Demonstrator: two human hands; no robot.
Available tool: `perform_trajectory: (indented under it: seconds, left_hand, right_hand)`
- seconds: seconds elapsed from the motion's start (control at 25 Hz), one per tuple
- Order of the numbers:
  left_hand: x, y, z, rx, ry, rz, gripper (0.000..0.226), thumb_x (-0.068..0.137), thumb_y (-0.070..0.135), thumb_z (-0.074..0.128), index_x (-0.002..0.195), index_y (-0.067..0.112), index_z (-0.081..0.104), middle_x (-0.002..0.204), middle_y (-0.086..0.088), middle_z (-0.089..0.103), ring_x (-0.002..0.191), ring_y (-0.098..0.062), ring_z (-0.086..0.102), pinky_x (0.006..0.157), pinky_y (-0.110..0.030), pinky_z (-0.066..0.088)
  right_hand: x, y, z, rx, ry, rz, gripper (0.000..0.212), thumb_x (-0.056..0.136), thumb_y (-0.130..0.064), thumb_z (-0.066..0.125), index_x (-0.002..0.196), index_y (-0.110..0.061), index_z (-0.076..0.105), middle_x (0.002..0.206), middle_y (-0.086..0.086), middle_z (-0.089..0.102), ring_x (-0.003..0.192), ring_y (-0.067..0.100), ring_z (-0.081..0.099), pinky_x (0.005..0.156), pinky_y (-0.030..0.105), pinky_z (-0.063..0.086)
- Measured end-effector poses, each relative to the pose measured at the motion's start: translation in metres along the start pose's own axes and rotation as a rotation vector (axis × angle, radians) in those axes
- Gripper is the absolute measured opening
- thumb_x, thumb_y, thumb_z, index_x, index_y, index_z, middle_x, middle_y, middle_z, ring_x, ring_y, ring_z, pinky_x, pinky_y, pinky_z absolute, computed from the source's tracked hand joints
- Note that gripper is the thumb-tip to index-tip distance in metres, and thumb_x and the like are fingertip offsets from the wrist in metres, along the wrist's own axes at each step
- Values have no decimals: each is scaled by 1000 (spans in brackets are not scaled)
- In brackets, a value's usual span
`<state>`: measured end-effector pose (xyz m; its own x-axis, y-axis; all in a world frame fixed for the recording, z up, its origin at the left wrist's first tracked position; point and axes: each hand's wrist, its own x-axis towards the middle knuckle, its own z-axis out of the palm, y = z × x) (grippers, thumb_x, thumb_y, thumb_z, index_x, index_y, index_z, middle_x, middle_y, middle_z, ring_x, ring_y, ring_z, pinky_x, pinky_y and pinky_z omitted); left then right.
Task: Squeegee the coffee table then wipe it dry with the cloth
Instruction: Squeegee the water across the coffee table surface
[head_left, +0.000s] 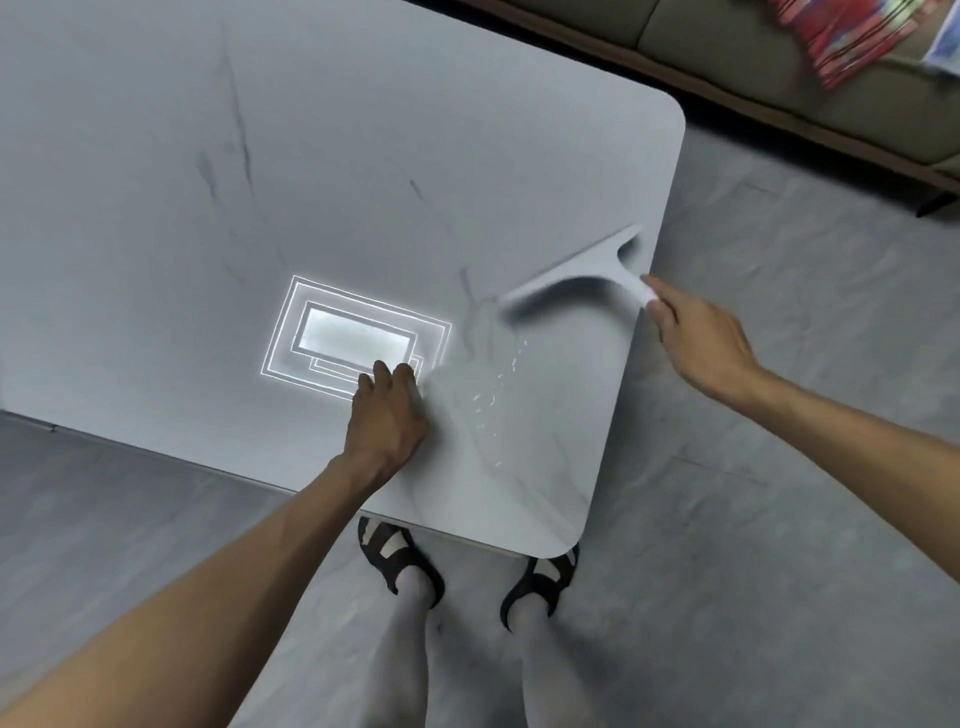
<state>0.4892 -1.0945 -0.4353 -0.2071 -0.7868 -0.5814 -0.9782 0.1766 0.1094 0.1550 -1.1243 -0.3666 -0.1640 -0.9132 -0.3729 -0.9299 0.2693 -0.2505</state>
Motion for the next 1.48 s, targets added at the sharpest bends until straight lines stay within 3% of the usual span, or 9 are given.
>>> perform_trajectory:
  seconds: [0.2, 0.32, 0.44, 0.56, 0.72, 0.88, 1.04, 1.32, 1.48]
  left_hand:
    - [-16, -4, 1, -116, -60, -48, 49, 89, 11, 47, 136, 2, 35, 140, -24, 36, 123, -36, 40, 99, -41, 41]
    - [-12, -9, 0, -195, -132, -33, 53, 90, 7, 46, 140, 1, 31, 149, -27, 26, 136, -45, 29, 103, -45, 40]
    - [-10, -16, 0, -276, -184, -42, 58, 87, 4, 47, 142, 6, 30, 152, -27, 21, 137, -48, 26, 99, -46, 40]
    - [-14, -28, -4, -356, -195, 6, 56, 85, 3, 46, 140, 9, 35, 151, -23, 26, 134, -42, 32, 93, -41, 43]
    - [-28, -59, -15, -543, -23, -97, 47, 92, 13, 48, 139, 10, 44, 137, -14, 55, 121, -35, 53, 94, -35, 42]
    - [-43, -95, -8, -582, 73, -290, 40, 96, 19, 42, 135, 11, 47, 128, -17, 61, 114, -37, 57, 88, -34, 42]
    - [-58, -123, 9, -593, 31, -350, 47, 91, 13, 48, 137, 10, 43, 132, -17, 56, 115, -37, 56, 86, -34, 41]
    - [-67, -135, 24, -577, 4, -254, 52, 85, 4, 47, 136, 11, 43, 128, -14, 53, 113, -34, 55, 87, -35, 42]
    - [-75, -151, 20, -605, 58, -306, 46, 86, 9, 44, 131, 15, 46, 100, -14, 68, 85, -32, 61, 73, -37, 51]
  right_hand:
    - [47, -41, -5, 161, -4, 224, 34, 98, -14, 31, 131, -20, 39, 101, 24, 59, 68, 35, 54, 53, 32, 41]
    - [23, -52, 15, 163, -62, 224, 34, 97, -8, 33, 129, -11, 41, 98, 26, 62, 74, 37, 61, 58, 30, 42]
    - [-28, -57, 35, 200, -107, 208, 37, 99, -9, 33, 134, -19, 39, 79, 19, 59, 52, 26, 54, 44, 27, 38]
    - [-67, -61, 41, 250, -155, 250, 37, 102, -16, 34, 138, -25, 39, 75, 14, 57, 53, 22, 51, 50, 33, 46]
    - [-57, -85, 37, 216, -88, 72, 45, 101, -28, 32, 145, -37, 25, 71, 4, 57, 58, 15, 52, 52, 29, 40]
    - [-9, -160, 53, 174, -256, -254, 43, 101, -38, 32, 143, -35, 32, 74, -10, 55, 72, 21, 54, 57, 28, 36]
    - [-10, -205, 90, 73, -373, -444, 45, 102, -39, 33, 146, -31, 31, 101, 5, 66, 94, 29, 59, 75, 35, 44]
    - [-81, -112, 84, -168, -419, -362, 47, 102, -37, 31, 148, -41, 27, 106, 0, 69, 95, 23, 63, 72, 32, 43]
    - [-102, -98, 57, -323, -376, -322, 45, 99, -42, 33, 143, -45, 35, 95, -8, 72, 86, 16, 65, 62, 26, 38]
